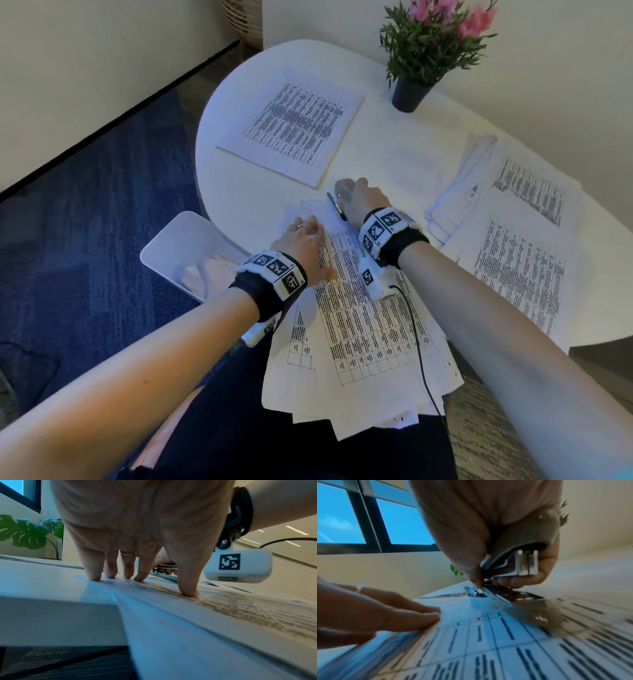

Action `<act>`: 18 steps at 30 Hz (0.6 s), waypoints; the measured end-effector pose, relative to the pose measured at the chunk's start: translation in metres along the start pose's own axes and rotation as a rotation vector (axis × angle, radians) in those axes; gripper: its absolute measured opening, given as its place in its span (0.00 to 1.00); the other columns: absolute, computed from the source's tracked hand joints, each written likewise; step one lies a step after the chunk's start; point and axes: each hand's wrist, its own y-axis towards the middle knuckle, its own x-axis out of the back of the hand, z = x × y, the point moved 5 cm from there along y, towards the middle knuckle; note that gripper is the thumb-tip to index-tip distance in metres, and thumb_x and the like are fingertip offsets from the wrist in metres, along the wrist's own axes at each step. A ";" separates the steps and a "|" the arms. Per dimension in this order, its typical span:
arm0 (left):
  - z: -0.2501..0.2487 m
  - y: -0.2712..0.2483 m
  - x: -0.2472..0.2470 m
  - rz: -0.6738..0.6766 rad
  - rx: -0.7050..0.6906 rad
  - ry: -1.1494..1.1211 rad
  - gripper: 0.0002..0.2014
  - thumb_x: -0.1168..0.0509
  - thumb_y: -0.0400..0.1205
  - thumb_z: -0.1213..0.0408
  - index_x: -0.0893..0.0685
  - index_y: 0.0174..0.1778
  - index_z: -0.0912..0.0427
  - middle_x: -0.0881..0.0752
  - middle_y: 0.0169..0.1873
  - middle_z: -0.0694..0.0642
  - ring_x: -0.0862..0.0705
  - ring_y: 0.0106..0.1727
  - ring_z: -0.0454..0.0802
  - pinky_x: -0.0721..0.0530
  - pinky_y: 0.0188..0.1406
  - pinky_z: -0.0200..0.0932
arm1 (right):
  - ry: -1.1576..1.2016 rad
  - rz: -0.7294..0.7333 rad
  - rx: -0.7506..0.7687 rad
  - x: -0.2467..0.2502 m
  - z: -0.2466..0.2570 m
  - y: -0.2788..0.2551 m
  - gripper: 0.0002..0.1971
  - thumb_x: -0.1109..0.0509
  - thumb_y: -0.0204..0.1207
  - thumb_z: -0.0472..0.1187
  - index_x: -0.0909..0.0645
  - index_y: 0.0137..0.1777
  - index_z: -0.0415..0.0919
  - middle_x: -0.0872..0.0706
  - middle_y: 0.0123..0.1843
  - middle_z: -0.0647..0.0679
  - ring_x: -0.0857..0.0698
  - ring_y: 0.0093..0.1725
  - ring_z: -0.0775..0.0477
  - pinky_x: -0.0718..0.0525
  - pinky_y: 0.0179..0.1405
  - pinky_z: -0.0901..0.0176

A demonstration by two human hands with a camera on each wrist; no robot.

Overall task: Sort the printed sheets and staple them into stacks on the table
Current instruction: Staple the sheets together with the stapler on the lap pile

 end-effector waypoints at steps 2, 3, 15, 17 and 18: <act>-0.009 0.005 -0.002 0.015 -0.071 -0.023 0.48 0.33 0.76 0.40 0.49 0.84 0.57 0.55 0.84 0.55 0.54 0.84 0.58 0.42 0.80 0.55 | -0.030 -0.021 0.014 0.004 -0.008 -0.006 0.23 0.37 0.82 0.50 0.35 0.69 0.36 0.19 0.62 0.35 0.18 0.57 0.33 0.22 0.47 0.47; -0.014 0.006 -0.003 0.029 -0.109 -0.028 0.47 0.32 0.76 0.41 0.47 0.84 0.57 0.55 0.84 0.56 0.54 0.84 0.58 0.44 0.80 0.55 | -0.038 -0.024 0.015 0.005 -0.012 -0.010 0.23 0.38 0.82 0.51 0.35 0.69 0.35 0.19 0.61 0.35 0.18 0.57 0.33 0.22 0.46 0.48; 0.010 -0.006 -0.002 -0.043 0.013 0.006 0.48 0.36 0.77 0.37 0.51 0.84 0.59 0.54 0.84 0.55 0.51 0.84 0.55 0.45 0.81 0.51 | -0.200 0.039 0.139 -0.012 -0.007 -0.050 0.18 0.36 0.82 0.45 0.33 0.66 0.36 0.18 0.57 0.38 0.18 0.50 0.36 0.26 0.39 0.52; 0.008 -0.005 -0.004 -0.033 0.010 0.034 0.48 0.38 0.77 0.36 0.53 0.84 0.57 0.55 0.84 0.55 0.51 0.84 0.56 0.45 0.81 0.52 | -0.219 0.025 0.135 -0.017 -0.004 -0.049 0.17 0.35 0.82 0.43 0.33 0.66 0.36 0.18 0.58 0.38 0.17 0.54 0.36 0.26 0.40 0.52; 0.008 -0.005 -0.004 -0.033 0.006 0.045 0.49 0.38 0.76 0.35 0.53 0.84 0.56 0.54 0.84 0.56 0.50 0.83 0.57 0.44 0.81 0.53 | -0.224 0.016 0.127 -0.019 -0.003 -0.048 0.17 0.36 0.82 0.41 0.33 0.66 0.36 0.18 0.58 0.38 0.17 0.54 0.35 0.27 0.39 0.52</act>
